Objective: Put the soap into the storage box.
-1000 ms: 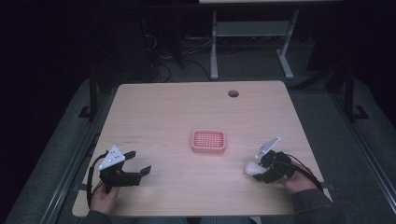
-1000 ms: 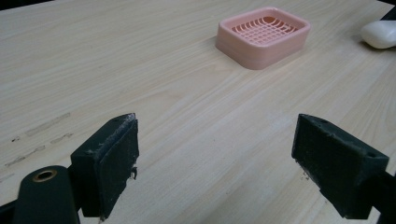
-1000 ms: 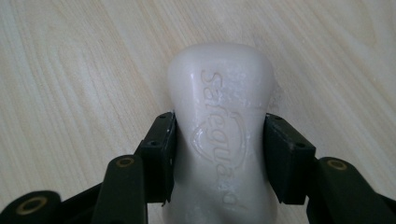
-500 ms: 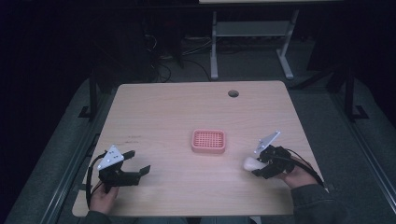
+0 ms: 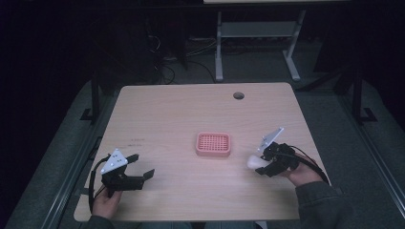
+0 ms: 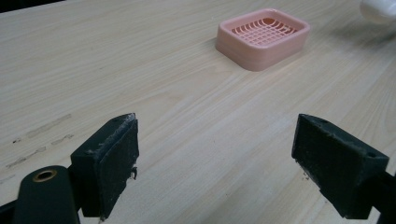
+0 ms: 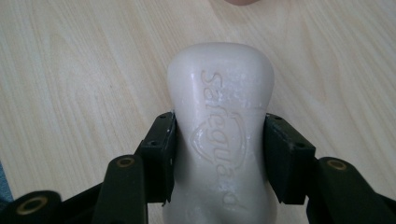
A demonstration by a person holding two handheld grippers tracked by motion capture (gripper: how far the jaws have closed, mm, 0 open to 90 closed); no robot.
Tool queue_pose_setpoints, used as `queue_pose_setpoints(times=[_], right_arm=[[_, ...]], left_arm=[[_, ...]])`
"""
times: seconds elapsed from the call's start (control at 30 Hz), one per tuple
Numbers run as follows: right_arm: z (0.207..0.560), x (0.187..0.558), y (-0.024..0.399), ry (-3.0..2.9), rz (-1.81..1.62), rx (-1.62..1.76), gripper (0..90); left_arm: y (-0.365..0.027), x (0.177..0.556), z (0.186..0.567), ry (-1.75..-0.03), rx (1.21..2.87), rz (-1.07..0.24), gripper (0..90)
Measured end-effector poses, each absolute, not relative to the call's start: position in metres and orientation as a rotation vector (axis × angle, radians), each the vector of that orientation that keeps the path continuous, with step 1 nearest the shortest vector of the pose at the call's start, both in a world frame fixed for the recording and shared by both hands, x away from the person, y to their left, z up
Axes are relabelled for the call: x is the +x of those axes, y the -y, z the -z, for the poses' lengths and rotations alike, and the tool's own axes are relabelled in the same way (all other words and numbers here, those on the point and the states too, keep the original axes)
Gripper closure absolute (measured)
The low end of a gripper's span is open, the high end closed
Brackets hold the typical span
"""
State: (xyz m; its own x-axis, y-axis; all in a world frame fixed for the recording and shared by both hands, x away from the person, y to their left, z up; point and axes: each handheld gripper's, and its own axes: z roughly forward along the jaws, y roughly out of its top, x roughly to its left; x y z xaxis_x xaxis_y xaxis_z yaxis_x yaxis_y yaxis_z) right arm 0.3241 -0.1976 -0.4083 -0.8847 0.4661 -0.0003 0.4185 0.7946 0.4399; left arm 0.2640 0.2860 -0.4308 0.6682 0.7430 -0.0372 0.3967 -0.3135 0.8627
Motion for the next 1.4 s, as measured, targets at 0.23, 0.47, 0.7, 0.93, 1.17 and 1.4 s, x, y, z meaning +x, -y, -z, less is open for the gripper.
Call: queue_pose_setpoints(times=[0.23, 0.47, 0.7, 0.93, 1.17, 1.4], right_arm=[[0.402, 0.332, 0.193, -2.872, -0.673, 0.692, 48.6], [0.395, 0.337, 0.187, -2.877, -0.672, 0.664, 48.6], [0.387, 0.344, 0.18, -2.874, -0.689, 0.637, 48.6], [0.382, 0.354, 0.172, -2.887, -0.684, 0.616, 48.5], [0.376, 0.359, 0.165, -2.893, -0.675, 0.596, 48.6], [0.376, 0.367, 0.157, -2.902, -0.662, 0.582, 48.6]], left_arm=[[-0.286, 0.264, 0.431, -0.895, 1.937, -0.457, 14.4], [-0.284, 0.264, 0.431, -0.891, 1.94, -0.456, 14.4], [-0.285, 0.264, 0.431, -0.891, 1.943, -0.461, 14.4], [-0.285, 0.264, 0.431, -0.889, 1.95, -0.458, 14.4], [-0.285, 0.264, 0.431, -0.89, 1.944, -0.458, 14.4], [-0.285, 0.264, 0.43, -0.887, 1.944, -0.461, 14.4]])
